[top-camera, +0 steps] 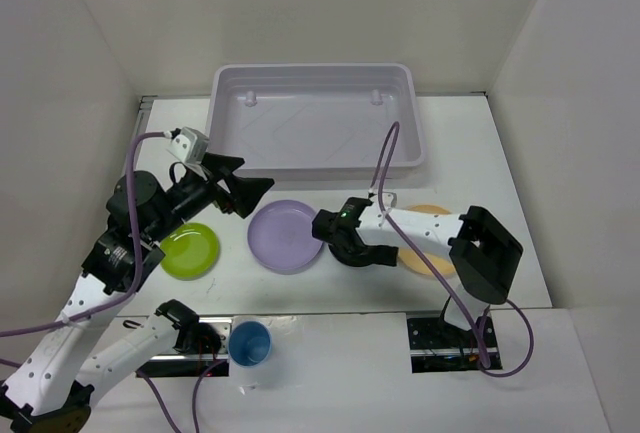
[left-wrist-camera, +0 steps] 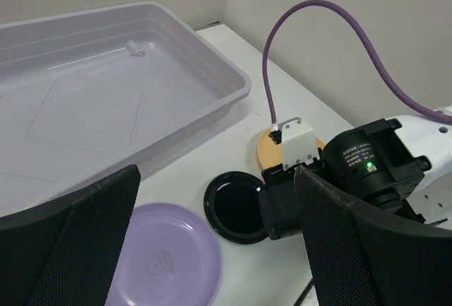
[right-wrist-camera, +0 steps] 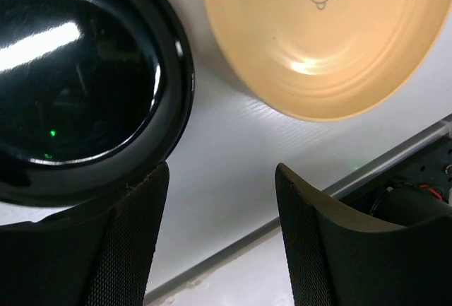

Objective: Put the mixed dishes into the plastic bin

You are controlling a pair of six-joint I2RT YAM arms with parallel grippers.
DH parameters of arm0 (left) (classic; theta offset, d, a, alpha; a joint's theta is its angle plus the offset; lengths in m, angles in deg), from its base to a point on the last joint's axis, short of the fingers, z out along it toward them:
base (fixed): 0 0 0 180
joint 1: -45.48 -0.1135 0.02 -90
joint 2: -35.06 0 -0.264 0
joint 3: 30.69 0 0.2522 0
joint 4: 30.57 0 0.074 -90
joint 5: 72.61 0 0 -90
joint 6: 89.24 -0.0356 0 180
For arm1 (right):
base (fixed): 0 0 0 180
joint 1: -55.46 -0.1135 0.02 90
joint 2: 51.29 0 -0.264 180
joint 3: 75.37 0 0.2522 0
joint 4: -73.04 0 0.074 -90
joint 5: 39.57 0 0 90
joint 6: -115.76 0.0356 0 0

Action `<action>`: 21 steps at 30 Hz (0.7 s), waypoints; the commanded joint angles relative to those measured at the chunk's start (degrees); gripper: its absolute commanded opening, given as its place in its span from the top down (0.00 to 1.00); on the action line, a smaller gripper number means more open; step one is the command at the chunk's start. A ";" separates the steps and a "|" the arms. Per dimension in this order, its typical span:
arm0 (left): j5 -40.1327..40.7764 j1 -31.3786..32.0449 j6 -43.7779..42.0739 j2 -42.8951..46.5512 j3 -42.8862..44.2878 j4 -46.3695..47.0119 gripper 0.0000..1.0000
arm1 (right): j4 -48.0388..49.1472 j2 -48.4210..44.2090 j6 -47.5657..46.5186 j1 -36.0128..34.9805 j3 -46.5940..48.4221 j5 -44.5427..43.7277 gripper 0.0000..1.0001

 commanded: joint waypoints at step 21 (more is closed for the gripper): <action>-2.47 0.23 0.97 -1.33 -0.59 3.12 0.04 | 10.50 3.50 0.67 5.14 -2.66 -10.74 0.35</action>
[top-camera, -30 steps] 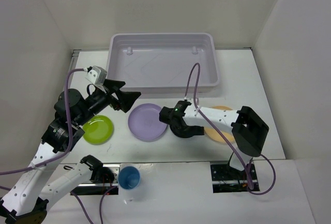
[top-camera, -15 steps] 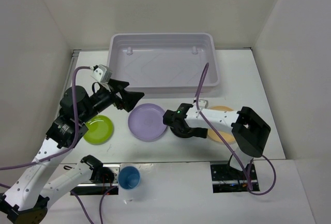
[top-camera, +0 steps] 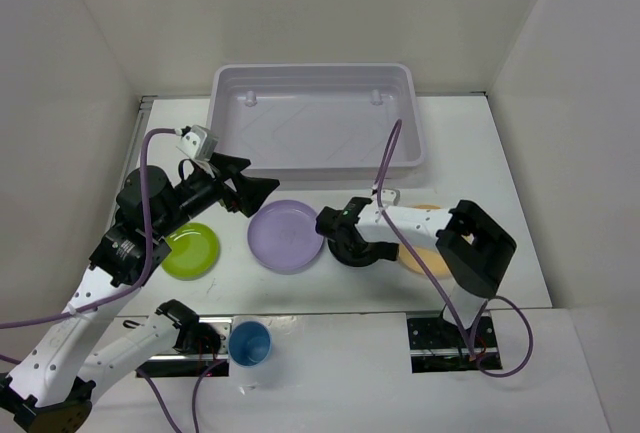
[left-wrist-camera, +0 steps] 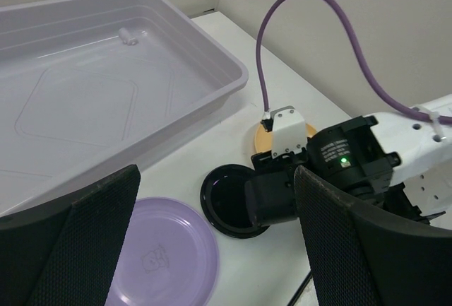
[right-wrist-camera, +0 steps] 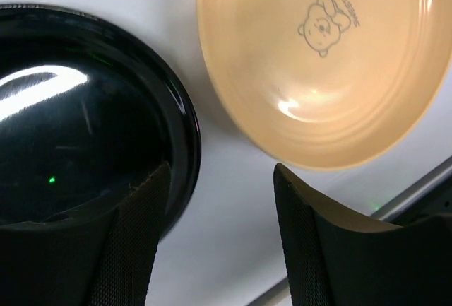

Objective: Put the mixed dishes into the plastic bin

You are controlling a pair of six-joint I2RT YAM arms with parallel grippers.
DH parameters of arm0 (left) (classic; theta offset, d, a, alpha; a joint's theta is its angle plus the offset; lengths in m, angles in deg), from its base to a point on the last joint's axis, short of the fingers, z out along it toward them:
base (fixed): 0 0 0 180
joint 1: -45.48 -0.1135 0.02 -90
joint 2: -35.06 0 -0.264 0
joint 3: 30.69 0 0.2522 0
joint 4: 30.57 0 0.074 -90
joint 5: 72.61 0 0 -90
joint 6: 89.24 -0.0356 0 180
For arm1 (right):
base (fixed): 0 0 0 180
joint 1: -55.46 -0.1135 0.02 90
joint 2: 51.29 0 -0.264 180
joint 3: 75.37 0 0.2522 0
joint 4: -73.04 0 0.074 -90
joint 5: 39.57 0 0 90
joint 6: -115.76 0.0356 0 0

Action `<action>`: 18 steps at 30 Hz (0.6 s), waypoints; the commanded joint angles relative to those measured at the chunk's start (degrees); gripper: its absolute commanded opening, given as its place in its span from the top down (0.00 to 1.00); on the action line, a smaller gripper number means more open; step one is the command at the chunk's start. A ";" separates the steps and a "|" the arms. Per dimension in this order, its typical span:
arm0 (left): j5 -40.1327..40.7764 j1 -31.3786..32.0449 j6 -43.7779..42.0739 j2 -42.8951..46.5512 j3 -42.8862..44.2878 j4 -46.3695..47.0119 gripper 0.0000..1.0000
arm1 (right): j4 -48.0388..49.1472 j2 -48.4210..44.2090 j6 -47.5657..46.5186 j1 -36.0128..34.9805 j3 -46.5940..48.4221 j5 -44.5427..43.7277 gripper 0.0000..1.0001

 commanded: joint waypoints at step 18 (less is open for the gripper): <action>-0.74 0.23 0.69 0.05 0.03 2.33 0.04 | 10.47 -1.28 -7.46 11.56 -0.56 -5.06 0.51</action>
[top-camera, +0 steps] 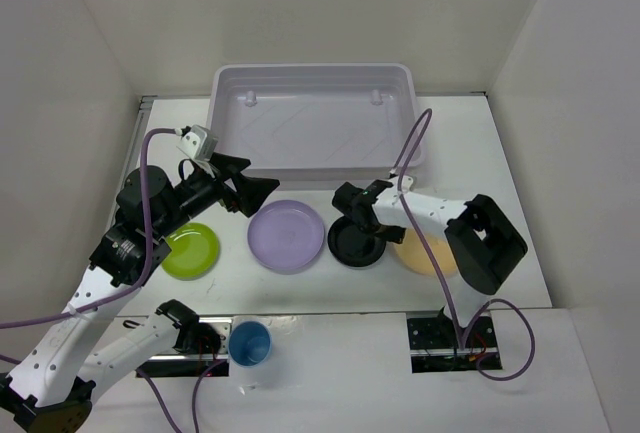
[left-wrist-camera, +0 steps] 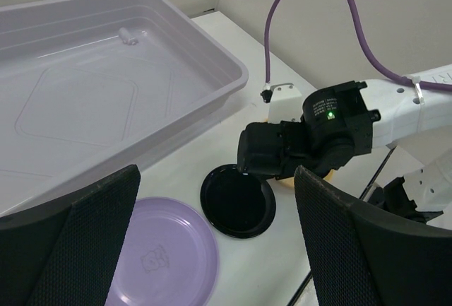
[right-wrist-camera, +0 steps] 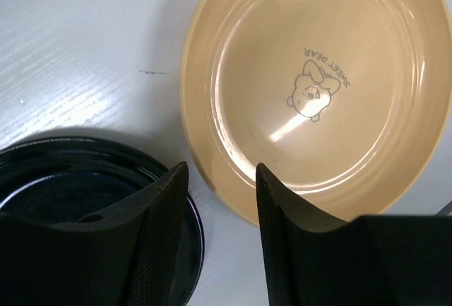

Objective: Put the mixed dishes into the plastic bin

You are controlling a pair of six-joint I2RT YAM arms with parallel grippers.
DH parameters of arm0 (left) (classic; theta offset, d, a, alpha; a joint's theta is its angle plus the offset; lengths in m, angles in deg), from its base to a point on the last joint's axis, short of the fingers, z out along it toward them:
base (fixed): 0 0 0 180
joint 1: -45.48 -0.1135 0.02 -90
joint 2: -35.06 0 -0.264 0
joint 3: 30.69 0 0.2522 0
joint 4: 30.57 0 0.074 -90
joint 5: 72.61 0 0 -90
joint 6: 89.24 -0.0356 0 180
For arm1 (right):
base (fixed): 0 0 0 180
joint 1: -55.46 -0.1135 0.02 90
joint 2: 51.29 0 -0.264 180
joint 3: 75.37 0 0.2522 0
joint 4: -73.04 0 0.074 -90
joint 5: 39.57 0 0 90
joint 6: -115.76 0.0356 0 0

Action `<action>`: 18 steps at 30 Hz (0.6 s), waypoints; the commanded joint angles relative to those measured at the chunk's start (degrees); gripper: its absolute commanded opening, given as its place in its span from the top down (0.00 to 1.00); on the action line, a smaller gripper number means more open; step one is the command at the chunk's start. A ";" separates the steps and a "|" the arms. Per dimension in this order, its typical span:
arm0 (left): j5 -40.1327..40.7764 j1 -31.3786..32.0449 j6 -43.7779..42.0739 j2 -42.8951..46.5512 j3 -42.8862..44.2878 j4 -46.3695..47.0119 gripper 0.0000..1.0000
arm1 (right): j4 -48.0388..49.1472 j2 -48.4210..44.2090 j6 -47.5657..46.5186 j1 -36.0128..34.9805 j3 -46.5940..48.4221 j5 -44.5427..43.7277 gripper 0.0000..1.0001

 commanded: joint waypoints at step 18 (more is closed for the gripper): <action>-0.76 0.23 0.14 0.57 0.03 1.80 0.04 | 7.66 9.59 -4.97 5.07 1.82 -1.84 0.67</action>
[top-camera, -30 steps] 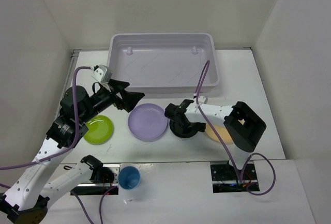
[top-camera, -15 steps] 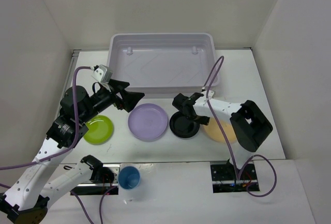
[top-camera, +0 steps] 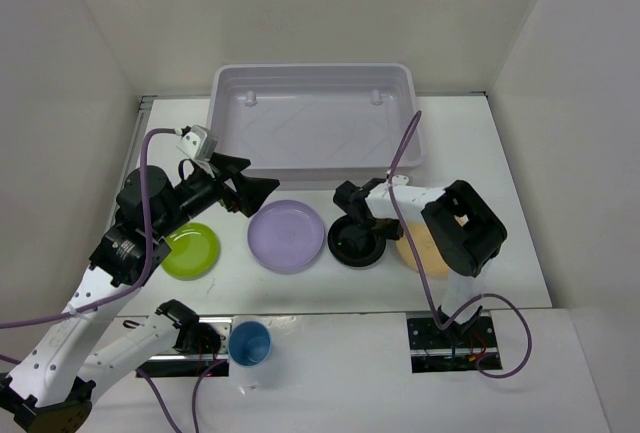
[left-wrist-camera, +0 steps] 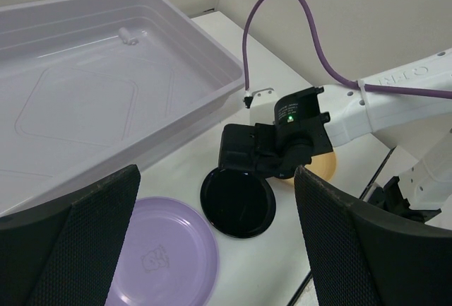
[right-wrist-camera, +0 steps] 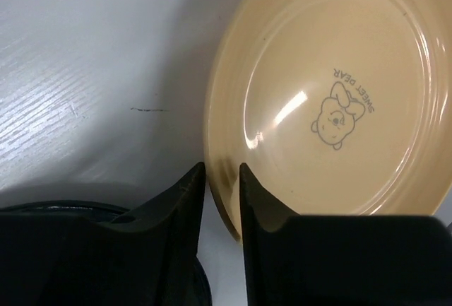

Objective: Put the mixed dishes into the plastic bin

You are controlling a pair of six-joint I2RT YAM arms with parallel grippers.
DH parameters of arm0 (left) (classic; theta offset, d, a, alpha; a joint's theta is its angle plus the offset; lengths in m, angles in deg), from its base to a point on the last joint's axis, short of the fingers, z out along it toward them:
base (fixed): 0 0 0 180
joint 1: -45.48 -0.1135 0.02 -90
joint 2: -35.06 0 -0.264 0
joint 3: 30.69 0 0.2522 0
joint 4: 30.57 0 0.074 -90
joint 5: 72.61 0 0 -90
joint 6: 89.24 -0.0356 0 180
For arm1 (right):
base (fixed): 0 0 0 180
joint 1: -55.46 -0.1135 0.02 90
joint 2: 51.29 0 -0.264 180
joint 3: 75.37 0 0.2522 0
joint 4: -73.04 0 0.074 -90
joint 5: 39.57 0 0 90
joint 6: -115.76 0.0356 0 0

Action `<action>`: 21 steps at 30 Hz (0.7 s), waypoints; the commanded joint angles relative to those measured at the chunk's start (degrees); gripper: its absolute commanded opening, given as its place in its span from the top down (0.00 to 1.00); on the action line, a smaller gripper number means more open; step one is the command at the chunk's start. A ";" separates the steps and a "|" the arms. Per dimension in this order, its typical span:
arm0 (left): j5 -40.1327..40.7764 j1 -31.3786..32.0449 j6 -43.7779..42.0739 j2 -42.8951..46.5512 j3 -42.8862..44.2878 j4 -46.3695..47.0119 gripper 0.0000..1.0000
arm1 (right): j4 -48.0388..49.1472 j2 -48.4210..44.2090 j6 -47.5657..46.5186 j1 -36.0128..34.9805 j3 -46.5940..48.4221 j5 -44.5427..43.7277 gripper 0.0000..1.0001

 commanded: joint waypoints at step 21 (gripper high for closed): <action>-0.74 0.23 -0.37 0.03 1.08 1.84 0.04 | -11.17 -11.95 0.89 1.12 5.20 0.48 0.99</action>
